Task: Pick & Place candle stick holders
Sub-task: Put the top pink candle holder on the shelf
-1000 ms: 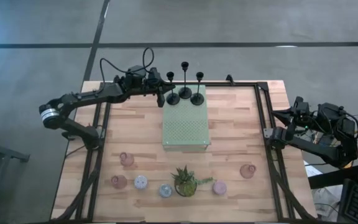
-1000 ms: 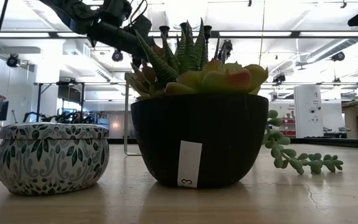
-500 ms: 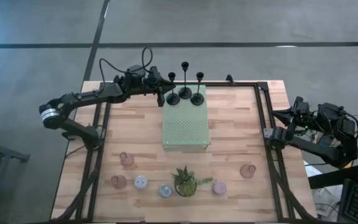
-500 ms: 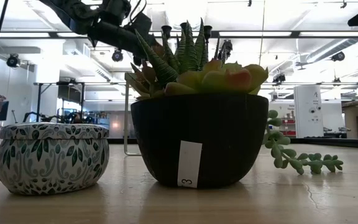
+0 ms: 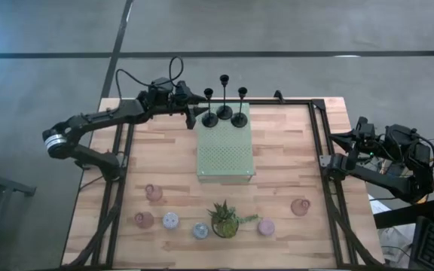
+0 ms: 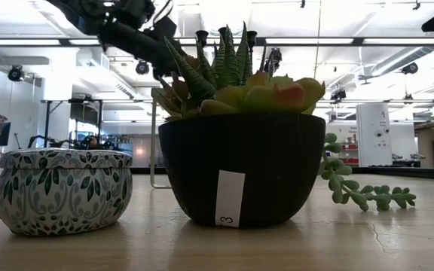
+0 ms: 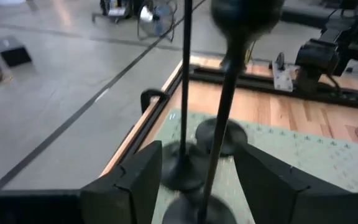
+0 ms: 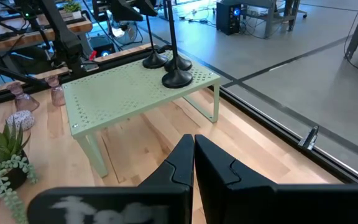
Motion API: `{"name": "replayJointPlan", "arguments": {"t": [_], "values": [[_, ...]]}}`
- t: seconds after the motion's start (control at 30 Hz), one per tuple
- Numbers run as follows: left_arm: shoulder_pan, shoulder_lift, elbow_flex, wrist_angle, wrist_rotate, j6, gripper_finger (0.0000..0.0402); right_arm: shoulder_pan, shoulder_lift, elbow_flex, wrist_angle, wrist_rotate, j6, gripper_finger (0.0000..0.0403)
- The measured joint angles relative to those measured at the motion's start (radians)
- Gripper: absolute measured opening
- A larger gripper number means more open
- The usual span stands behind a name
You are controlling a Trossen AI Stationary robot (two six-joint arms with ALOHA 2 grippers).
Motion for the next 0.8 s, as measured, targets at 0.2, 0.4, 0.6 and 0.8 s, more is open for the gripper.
{"name": "replayJointPlan", "arguments": {"t": [0.2,0.4,0.6,0.8], "values": [[0.0,-0.156,0.0,-0.244,-0.037,-0.004,0.0195,0.0,0.0,0.0,0.0,0.0,0.0,0.0008],[-0.026,-0.365,0.0,-0.525,-0.02,-0.123,0.0169,0.0,0.0,0.0,0.0,0.0,0.0,0.0008],[-0.089,-0.558,0.0,-0.766,0.013,-0.341,0.0127,0.0,0.0,0.0,0.0,0.0,0.0,0.0008],[-0.179,-0.686,-0.033,-0.892,0.006,-0.532,0.009,0.0,0.0,0.0,0.0,0.0,0.0,0.0008]]}}
